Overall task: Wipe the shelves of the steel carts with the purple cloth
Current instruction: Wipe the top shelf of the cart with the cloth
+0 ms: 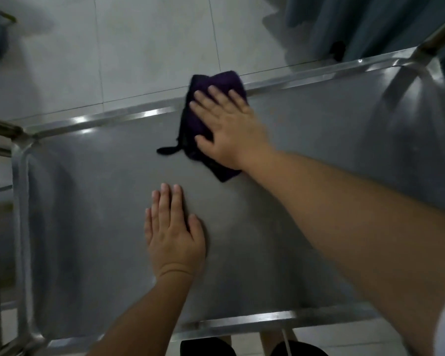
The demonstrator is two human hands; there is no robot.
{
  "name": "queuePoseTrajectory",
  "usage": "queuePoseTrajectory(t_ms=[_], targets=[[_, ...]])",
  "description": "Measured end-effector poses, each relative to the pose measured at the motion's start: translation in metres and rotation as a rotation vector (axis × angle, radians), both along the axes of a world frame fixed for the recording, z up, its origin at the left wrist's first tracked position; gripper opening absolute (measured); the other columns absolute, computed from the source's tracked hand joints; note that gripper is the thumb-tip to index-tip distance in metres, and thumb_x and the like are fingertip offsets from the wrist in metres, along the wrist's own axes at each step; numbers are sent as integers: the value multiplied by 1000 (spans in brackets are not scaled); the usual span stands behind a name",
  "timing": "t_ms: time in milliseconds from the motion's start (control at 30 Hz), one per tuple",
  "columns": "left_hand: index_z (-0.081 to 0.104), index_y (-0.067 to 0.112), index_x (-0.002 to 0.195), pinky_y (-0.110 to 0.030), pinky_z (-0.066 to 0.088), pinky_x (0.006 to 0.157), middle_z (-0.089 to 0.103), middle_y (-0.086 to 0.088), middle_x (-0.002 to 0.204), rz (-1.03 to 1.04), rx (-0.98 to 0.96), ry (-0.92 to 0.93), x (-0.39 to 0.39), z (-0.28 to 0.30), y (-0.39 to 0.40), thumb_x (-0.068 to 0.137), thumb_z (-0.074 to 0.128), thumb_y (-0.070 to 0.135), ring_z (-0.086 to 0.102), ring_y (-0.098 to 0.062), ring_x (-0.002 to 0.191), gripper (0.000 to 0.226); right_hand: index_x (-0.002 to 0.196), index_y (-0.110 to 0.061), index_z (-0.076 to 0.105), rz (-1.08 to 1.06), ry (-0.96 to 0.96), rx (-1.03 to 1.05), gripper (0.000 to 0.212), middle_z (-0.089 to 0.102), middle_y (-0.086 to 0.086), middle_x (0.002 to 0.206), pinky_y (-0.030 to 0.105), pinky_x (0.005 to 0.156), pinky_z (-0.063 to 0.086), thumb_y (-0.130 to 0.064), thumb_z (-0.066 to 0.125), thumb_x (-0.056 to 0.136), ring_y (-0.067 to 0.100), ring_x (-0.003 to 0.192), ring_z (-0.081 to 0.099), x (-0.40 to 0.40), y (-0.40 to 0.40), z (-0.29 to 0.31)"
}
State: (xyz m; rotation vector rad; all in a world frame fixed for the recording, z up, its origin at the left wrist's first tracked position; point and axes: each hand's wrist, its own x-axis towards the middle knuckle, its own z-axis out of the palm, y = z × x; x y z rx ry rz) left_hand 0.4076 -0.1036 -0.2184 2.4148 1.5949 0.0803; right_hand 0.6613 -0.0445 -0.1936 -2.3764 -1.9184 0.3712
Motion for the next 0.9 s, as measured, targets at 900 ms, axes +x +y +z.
queuePoseTrajectory(t_ms=[900], targets=[[30, 26, 166, -45, 10, 132, 23, -2, 175, -1, 12, -30, 2, 4, -1, 97, 40, 40, 16, -23, 162, 72, 167, -16, 15, -717, -25, -209, 78, 14, 7, 174, 57, 127, 12, -60, 22, 103, 29, 160, 11, 8, -415, 12]])
